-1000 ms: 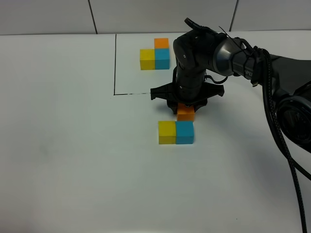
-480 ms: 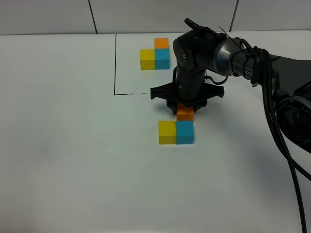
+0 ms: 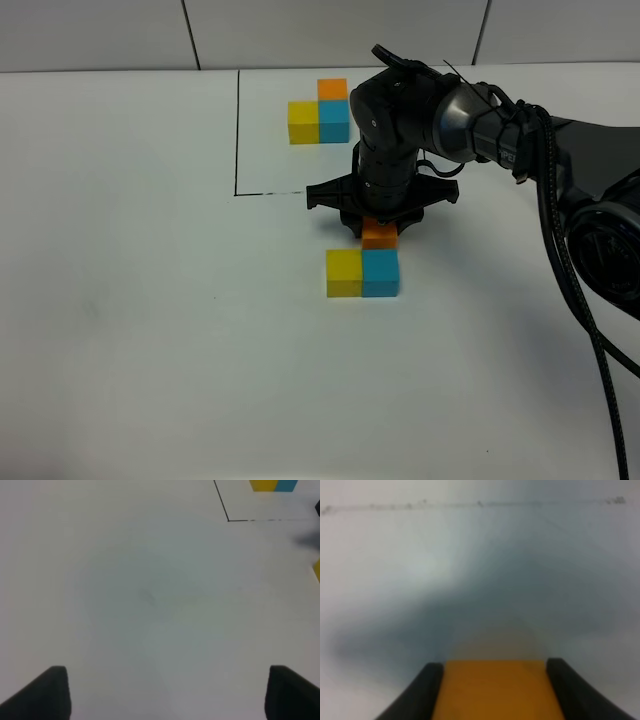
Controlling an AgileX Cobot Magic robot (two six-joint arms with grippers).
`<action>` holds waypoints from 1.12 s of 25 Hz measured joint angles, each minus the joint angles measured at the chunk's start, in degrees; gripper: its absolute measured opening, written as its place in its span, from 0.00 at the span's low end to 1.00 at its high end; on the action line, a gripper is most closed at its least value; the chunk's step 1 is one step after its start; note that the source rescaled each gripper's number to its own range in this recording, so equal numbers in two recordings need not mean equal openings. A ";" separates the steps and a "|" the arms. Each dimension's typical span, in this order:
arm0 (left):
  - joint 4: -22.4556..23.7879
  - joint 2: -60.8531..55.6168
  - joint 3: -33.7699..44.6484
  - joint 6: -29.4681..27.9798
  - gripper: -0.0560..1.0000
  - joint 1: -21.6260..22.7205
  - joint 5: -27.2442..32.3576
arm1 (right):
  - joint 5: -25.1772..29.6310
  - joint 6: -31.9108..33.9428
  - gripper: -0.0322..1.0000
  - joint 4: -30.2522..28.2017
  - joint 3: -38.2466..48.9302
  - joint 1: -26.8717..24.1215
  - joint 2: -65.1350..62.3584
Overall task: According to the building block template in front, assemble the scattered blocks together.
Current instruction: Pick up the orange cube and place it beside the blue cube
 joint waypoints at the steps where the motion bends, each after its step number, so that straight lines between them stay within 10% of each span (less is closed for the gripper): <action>1: 0.00 0.00 0.00 0.00 0.69 0.00 0.00 | 0.00 0.05 0.05 0.00 0.00 0.00 0.00; 28: 0.00 0.00 0.00 0.00 0.69 0.00 -0.05 | 2.23 1.40 0.05 -0.34 0.12 1.16 -0.05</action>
